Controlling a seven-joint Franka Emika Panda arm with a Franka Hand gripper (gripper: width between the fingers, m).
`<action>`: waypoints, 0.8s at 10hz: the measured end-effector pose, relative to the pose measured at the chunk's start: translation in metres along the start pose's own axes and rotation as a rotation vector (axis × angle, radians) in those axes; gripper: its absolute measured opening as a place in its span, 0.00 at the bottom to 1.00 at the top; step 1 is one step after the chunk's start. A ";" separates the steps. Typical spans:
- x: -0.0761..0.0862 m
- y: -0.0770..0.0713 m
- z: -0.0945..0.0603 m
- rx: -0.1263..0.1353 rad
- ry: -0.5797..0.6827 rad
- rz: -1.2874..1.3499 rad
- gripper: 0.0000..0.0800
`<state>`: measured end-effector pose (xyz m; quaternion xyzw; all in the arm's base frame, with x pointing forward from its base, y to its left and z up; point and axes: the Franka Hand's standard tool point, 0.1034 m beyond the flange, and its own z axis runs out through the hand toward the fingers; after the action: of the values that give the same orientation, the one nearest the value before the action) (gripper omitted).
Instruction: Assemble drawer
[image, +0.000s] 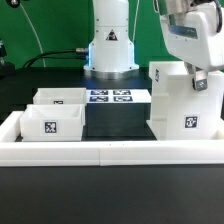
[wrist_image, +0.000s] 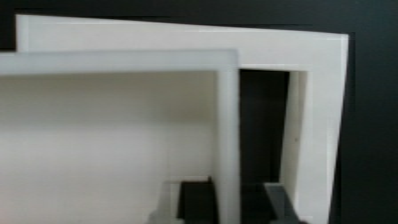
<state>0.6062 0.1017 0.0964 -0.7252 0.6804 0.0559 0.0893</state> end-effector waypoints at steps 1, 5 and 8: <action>0.000 -0.006 0.000 0.009 0.000 0.002 0.05; 0.002 -0.030 0.000 0.035 -0.002 0.005 0.05; 0.003 -0.038 0.001 0.026 -0.006 0.003 0.05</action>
Offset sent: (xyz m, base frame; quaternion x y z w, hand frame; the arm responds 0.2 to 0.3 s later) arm 0.0306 -0.0011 0.0012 0.0148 0.0073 0.0304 0.9994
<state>0.6444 0.1010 0.0972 -0.7227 0.6820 0.0495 0.1008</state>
